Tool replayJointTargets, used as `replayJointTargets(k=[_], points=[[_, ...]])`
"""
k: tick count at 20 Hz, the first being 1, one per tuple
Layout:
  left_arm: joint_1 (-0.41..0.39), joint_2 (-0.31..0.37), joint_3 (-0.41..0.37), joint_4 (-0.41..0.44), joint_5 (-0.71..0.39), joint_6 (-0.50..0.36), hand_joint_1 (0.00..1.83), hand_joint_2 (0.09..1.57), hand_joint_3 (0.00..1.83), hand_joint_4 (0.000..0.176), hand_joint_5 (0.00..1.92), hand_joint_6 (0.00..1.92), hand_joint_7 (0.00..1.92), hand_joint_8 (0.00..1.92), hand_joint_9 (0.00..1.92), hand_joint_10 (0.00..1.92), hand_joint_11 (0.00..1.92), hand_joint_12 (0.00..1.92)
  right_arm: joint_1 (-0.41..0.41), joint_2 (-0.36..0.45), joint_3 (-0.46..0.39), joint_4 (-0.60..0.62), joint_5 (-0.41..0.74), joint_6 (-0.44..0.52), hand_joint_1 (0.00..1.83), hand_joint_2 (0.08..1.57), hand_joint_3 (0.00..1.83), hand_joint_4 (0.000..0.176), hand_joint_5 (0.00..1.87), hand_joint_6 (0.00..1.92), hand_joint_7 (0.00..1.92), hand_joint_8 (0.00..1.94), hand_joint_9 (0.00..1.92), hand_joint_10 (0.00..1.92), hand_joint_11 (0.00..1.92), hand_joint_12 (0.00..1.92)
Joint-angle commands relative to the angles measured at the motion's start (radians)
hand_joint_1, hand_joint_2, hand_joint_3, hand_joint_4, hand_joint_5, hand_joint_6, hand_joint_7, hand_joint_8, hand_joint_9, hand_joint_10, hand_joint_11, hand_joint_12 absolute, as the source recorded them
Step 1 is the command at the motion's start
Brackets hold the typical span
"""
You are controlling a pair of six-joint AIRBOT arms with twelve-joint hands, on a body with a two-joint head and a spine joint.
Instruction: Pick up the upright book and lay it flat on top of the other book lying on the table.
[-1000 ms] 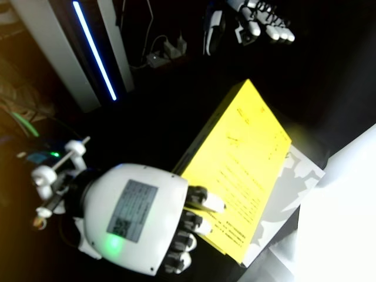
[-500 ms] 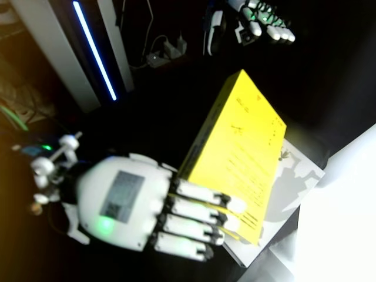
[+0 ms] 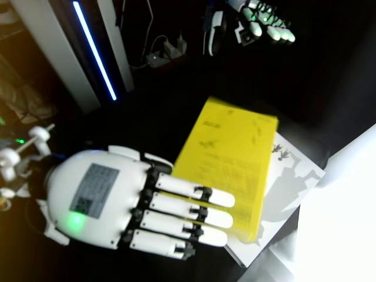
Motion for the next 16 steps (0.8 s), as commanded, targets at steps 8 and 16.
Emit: replayJointTargets(k=[8,16], points=[[0.004,0.0,-0.001,0.004,-0.127,-0.003,0.59,1.06,0.01,0.176,0.0,0.0,0.0,0.0,0.0,0.0,0.0,0.0,-0.001,0.057,-0.031,0.033,0.161,0.038,0.61,1.15,0.01,0.026,0.0,0.0,0.0,0.0,0.0,0.0,0.0,0.0],[0.021,0.004,-0.006,-0.006,-0.134,-0.003,0.57,1.07,0.0,0.176,0.0,0.0,0.0,0.0,0.0,0.0,0.0,0.0,-0.034,0.133,-0.116,0.019,0.272,0.079,0.49,1.21,0.0,0.0,0.0,0.0,0.0,0.0,0.0,0.0,0.0,0.43]])
